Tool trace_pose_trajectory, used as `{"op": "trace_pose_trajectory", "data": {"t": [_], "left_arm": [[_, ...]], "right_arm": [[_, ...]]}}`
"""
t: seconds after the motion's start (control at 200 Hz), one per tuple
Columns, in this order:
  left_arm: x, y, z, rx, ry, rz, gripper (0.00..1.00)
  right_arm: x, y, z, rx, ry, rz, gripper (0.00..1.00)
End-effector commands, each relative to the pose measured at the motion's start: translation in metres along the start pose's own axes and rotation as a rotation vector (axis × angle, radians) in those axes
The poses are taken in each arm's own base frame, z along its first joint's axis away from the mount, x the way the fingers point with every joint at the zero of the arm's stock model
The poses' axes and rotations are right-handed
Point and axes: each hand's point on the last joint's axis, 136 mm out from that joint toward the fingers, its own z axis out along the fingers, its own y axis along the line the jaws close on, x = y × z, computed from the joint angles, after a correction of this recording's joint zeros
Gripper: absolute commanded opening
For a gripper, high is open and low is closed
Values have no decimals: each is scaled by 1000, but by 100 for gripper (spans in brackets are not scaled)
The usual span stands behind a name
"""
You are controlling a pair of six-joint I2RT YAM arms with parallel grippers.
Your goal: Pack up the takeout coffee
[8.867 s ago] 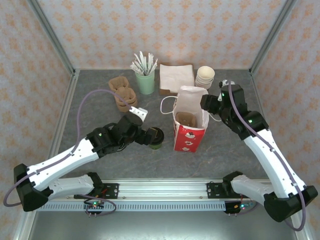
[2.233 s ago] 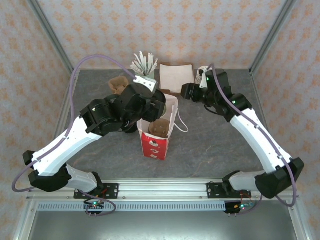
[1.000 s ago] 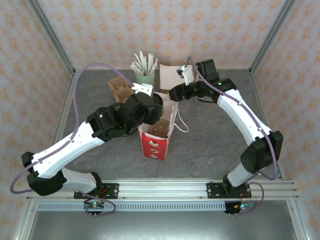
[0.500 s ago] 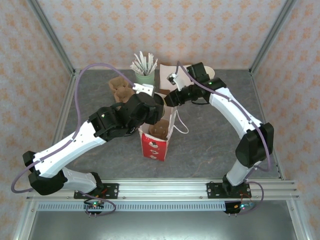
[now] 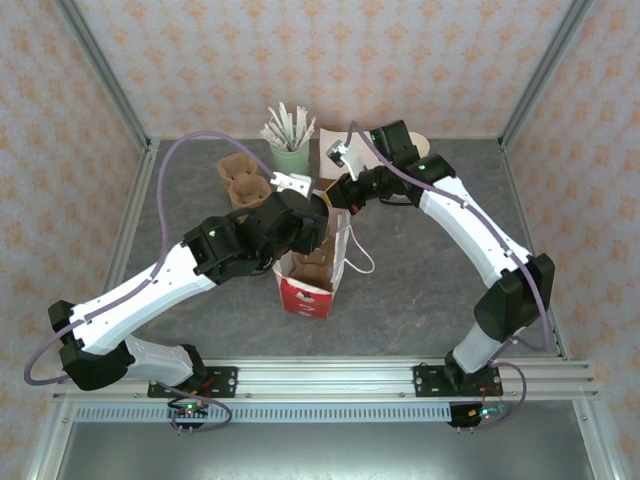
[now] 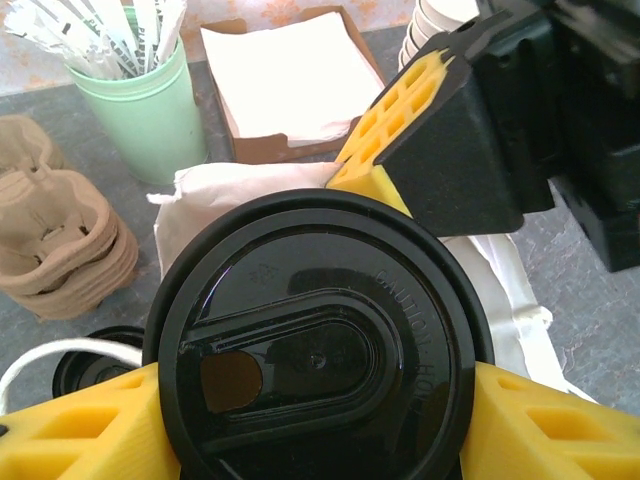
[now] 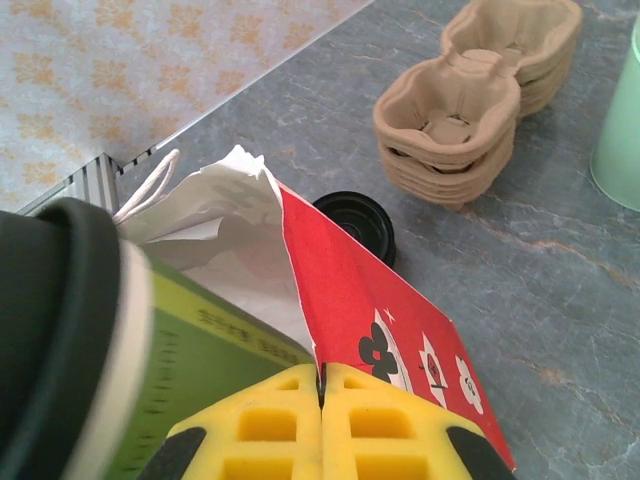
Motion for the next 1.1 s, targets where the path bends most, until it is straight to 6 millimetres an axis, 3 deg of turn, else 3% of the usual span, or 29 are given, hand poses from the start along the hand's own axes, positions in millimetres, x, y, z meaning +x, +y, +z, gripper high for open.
{"op": "trace_pose_trajectory", "data": {"t": [0.0, 0.385, 1.096], "left_arm": [[-6, 2, -7, 18, -37, -10, 64], [4, 1, -1, 11, -33, 8, 63], [36, -1, 40, -28, -8, 20, 64]], "right_arm": [[-17, 15, -14, 12, -72, -81, 2], [-20, 20, -17, 42, -109, -67, 1], [-18, 11, -13, 69, -111, 28, 1]]}}
